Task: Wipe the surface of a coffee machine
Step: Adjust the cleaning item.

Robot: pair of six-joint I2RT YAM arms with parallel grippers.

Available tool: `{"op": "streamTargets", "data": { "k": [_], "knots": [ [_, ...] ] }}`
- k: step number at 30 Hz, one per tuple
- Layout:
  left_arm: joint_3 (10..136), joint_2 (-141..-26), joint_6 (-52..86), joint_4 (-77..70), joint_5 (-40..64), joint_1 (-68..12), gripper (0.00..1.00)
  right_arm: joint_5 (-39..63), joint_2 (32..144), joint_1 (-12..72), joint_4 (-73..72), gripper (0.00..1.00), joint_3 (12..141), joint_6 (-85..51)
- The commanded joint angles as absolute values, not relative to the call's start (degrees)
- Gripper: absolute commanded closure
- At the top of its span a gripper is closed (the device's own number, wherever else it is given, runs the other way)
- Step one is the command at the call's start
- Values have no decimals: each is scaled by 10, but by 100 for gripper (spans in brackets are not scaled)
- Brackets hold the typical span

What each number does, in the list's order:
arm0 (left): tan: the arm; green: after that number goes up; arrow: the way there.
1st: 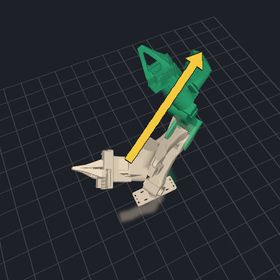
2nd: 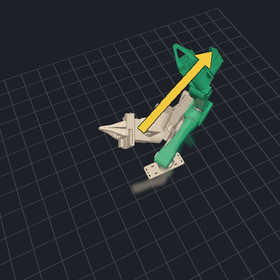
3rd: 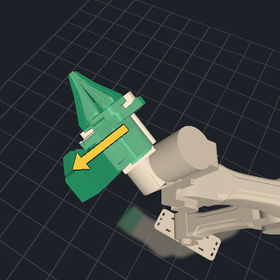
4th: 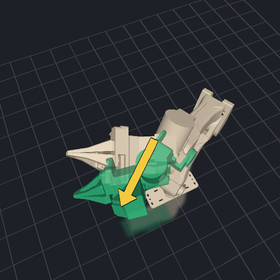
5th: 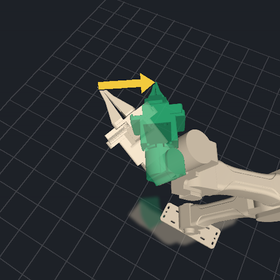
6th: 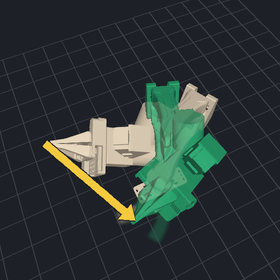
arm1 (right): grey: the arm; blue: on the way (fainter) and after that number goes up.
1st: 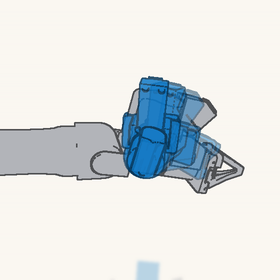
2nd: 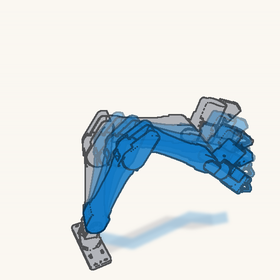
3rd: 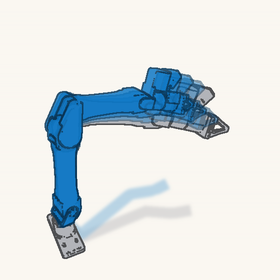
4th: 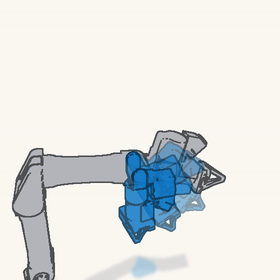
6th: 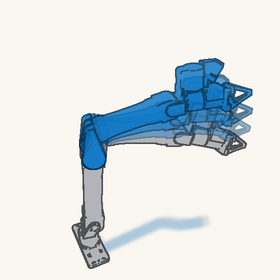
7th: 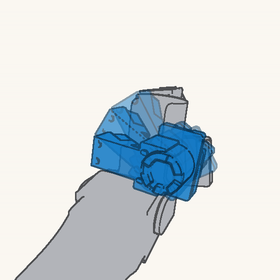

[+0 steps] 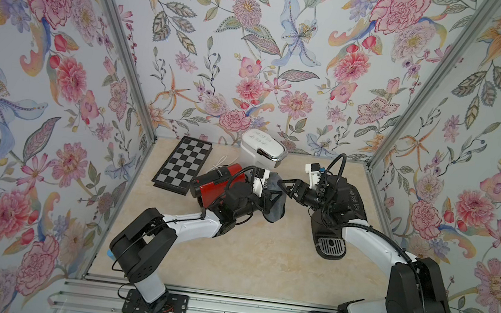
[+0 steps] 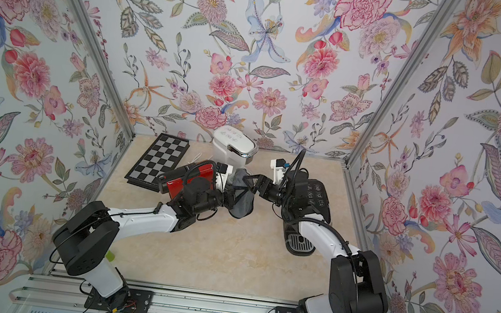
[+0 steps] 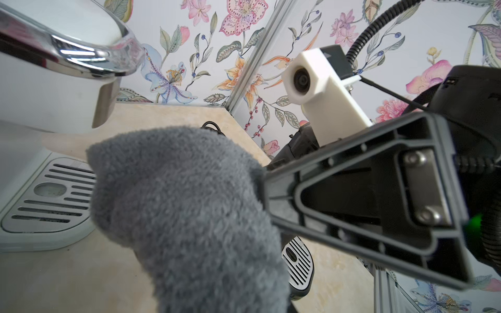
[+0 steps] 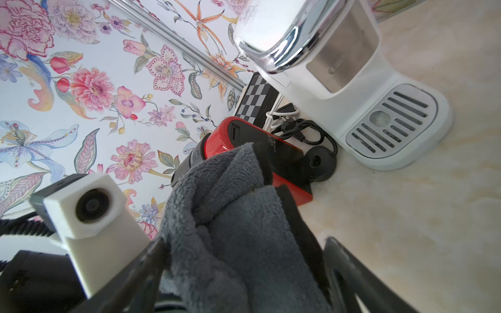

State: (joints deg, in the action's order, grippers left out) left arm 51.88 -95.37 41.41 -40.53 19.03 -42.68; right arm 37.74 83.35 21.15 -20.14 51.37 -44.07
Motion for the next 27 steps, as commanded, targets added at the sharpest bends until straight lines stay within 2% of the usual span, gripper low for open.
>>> {"op": "streamTargets", "data": {
  "k": [1,6,10,14,15,18,21,24,27],
  "knots": [
    [532,-976,425,-437,233,-422,91,415,841,226,-246,7,519,-470],
    [542,-981,418,-427,233,-422,91,427,860,238,-245,12,530,-465],
    [541,-973,412,-419,224,-422,88,428,869,235,-245,32,530,-464],
    [540,-969,405,-411,223,-421,85,425,873,231,-247,59,531,-464],
    [541,-968,401,-405,222,-421,80,426,873,229,-247,68,534,-463],
    [539,-960,396,-394,212,-418,56,421,872,224,-242,90,540,-460],
    [538,-941,389,-360,184,-406,38,389,865,218,-196,93,556,-436],
    [548,-914,368,-297,136,-390,33,292,853,214,-108,99,588,-373],
    [579,-902,354,-214,82,-369,31,206,865,209,-51,99,630,-329]
  ]
}}
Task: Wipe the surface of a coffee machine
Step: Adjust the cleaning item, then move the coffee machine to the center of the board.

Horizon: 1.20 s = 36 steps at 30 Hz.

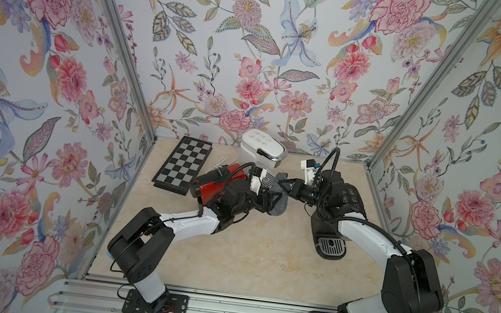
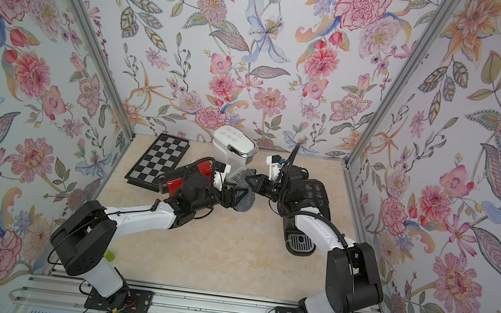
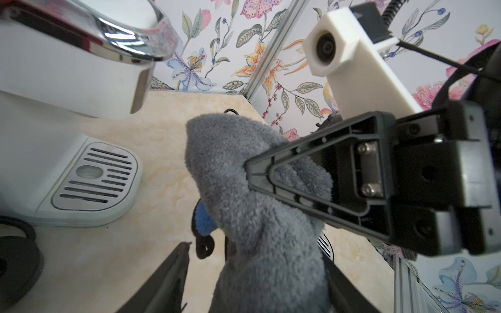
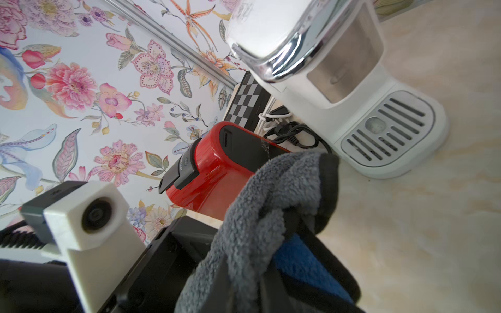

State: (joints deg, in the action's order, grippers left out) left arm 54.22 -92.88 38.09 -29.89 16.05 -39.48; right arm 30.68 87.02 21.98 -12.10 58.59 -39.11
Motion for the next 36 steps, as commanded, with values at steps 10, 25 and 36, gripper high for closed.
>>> {"op": "streamTargets", "data": {
  "k": [10,25,36],
  "knots": [
    [693,-908,347,-106,-16,-310,32,76,950,200,0,98,752,-290],
    [1009,-1147,345,-42,57,-187,36,57,1050,174,36,96,846,-261],
    [1317,-1370,353,75,123,-145,39,83,1095,168,48,95,874,-249]
  ]
}}
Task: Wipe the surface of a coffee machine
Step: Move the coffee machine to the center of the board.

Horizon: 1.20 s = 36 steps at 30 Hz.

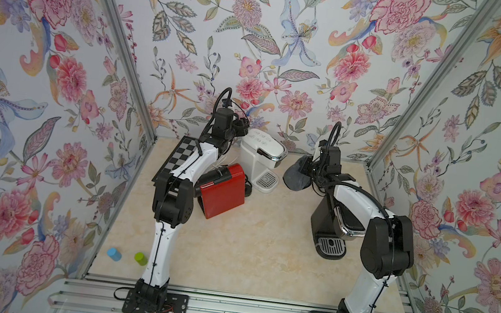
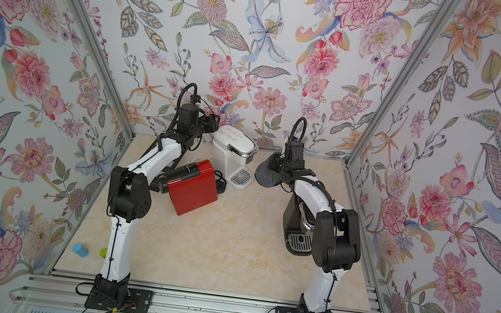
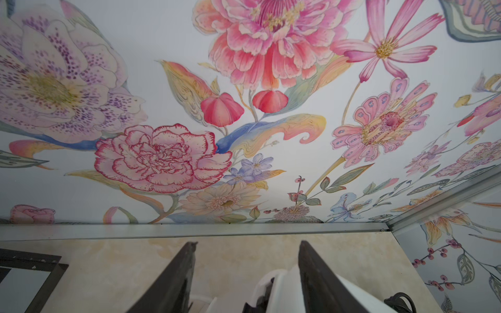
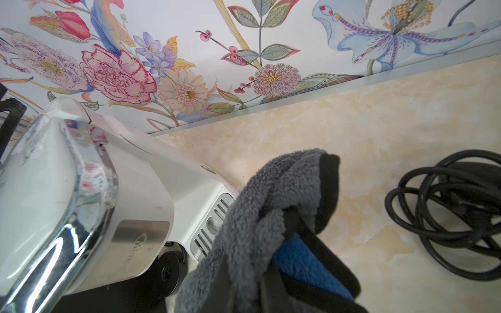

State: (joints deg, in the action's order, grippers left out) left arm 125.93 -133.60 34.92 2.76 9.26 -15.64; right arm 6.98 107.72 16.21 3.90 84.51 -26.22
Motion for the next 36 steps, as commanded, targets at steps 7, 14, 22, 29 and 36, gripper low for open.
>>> {"op": "streamTargets", "data": {
  "k": [7,14,22,29,36],
  "knots": [
    [1351,-1430,384,79,194,-136,42,110,1126,165,58,93,893,-244],
    [1298,-1420,395,73,236,-150,49,121,1113,150,57,93,882,-243],
    [1330,-1441,402,105,273,-165,49,135,1109,140,57,92,888,-248],
    [1336,-1454,394,114,292,-183,49,132,1103,112,64,92,896,-248],
    [1337,-1454,385,125,305,-207,49,106,1122,84,94,91,951,-227]
  ]
}}
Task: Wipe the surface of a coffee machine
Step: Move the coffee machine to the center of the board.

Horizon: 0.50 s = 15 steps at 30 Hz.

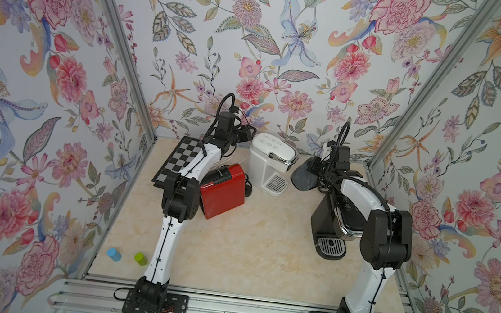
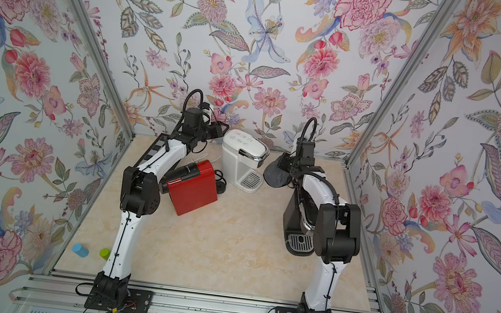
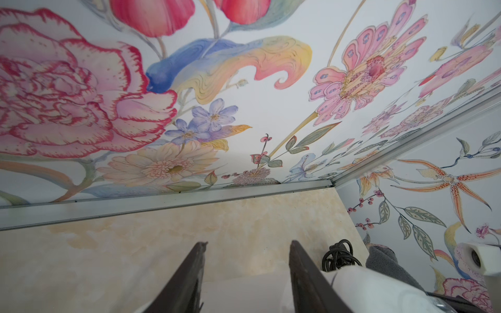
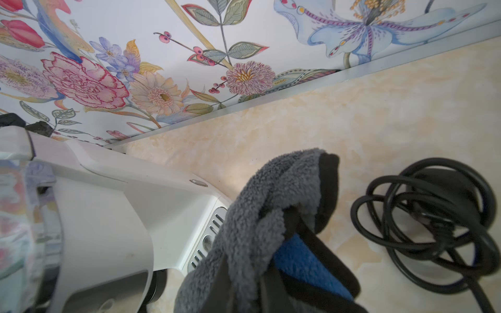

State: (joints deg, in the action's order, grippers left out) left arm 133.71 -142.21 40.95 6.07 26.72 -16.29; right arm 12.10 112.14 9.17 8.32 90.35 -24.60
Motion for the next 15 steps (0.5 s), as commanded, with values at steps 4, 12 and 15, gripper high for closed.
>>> {"op": "streamTargets", "data": {
  "k": [4,12,15],
  "knots": [
    [1338,-1454,383,128,305,-221,49,125,1175,91,135,91,1039,-207],
    [1336,-1451,375,141,303,-240,49,217,1249,107,182,91,1150,-177],
    [1332,-1449,380,142,300,-242,49,228,1233,122,182,92,1119,-171]
  ]
}}
